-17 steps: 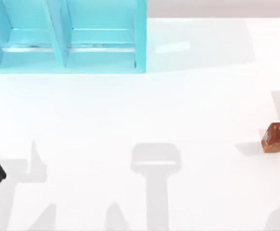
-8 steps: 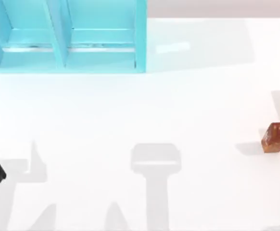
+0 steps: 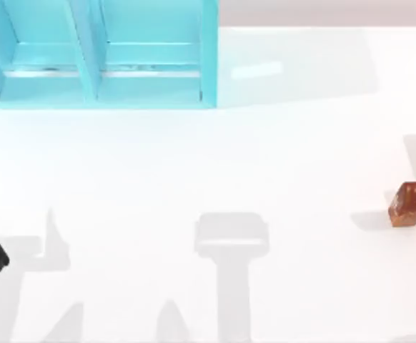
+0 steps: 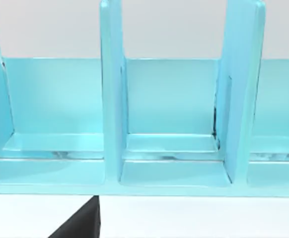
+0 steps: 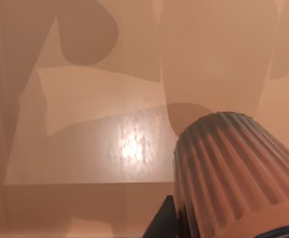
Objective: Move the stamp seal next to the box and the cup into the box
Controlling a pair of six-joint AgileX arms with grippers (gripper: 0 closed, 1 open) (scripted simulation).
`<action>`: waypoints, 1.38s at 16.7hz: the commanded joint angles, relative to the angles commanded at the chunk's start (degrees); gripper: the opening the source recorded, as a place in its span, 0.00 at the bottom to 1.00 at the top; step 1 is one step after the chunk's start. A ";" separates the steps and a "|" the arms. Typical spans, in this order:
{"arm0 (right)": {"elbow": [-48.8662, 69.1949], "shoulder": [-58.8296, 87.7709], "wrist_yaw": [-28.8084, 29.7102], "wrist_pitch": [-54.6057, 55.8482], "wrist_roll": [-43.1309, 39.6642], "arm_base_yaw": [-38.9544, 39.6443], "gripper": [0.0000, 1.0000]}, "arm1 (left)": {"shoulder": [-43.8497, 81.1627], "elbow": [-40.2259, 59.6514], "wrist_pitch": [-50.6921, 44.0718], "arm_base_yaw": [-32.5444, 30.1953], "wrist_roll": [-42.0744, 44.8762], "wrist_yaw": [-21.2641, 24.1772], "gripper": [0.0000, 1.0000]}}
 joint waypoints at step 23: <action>7.35 -3.27 -2.11 -6.46 -3.24 0.47 1.00 | 0.00 0.00 0.00 0.00 0.00 0.00 1.00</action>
